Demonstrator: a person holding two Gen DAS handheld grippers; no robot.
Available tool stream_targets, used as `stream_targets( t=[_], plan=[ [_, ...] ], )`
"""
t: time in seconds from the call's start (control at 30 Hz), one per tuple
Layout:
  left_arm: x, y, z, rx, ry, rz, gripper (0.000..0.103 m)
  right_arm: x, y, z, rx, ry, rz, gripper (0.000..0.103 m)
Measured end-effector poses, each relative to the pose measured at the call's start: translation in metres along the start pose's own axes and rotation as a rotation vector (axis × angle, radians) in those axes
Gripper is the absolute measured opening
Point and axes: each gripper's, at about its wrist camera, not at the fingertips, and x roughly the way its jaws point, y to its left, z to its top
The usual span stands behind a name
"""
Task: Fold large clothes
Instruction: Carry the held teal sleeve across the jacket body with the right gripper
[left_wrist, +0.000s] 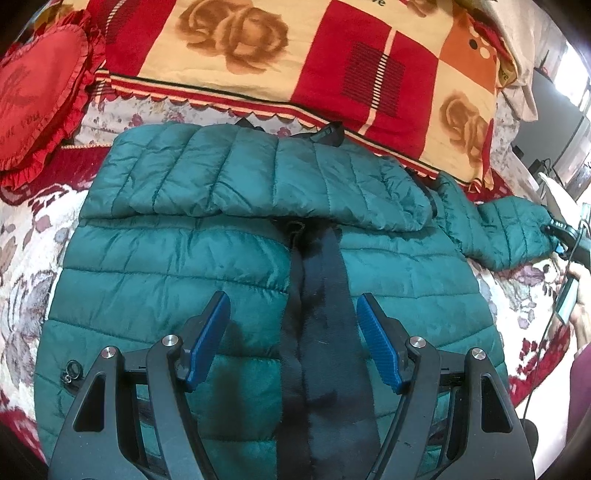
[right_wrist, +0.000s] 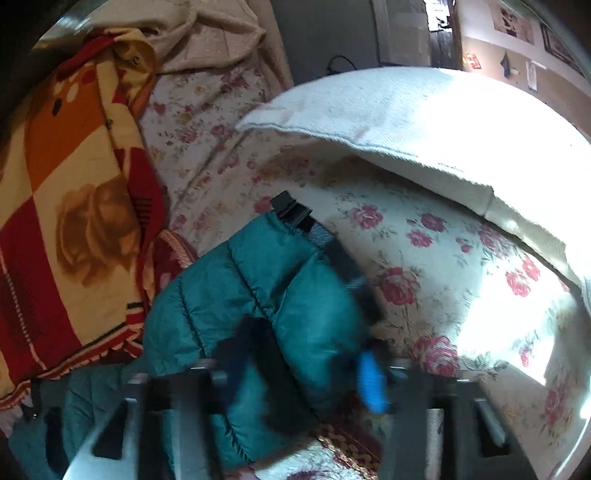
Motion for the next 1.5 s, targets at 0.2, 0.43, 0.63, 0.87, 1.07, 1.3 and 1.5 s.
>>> stream_targets(
  t=[0.2, 0.43, 0.63, 0.87, 1.07, 1.3, 1.5],
  plan=[
    [-0.001, 0.009, 0.001, -0.017, -0.004, -0.003, 0.072, -0.021, -0.001, 0.0, 0.015, -0.033, 0.095, 0.015],
    [-0.014, 0.018, 0.003, -0.037, -0.033, -0.018, 0.072, -0.071, 0.021, -0.006, -0.006, -0.063, 0.286, 0.014],
    [-0.029, 0.023, 0.003, -0.033, -0.064, -0.015, 0.072, -0.111, 0.079, -0.025, -0.156, -0.058, 0.393, 0.014],
    [-0.043, 0.037, 0.003, -0.027, -0.091, 0.003, 0.072, -0.133, 0.141, -0.055, -0.292, -0.046, 0.439, 0.014],
    [-0.049, 0.058, 0.003, -0.043, -0.097, 0.028, 0.072, -0.144, 0.182, -0.08, -0.371, -0.015, 0.49, 0.014],
    [-0.047, 0.084, -0.001, -0.087, -0.083, 0.047, 0.072, -0.153, 0.228, -0.114, -0.477, 0.031, 0.546, 0.014],
    [-0.048, 0.098, 0.002, -0.1, -0.092, 0.061, 0.072, -0.153, 0.264, -0.141, -0.527, 0.086, 0.586, 0.014]
  ],
)
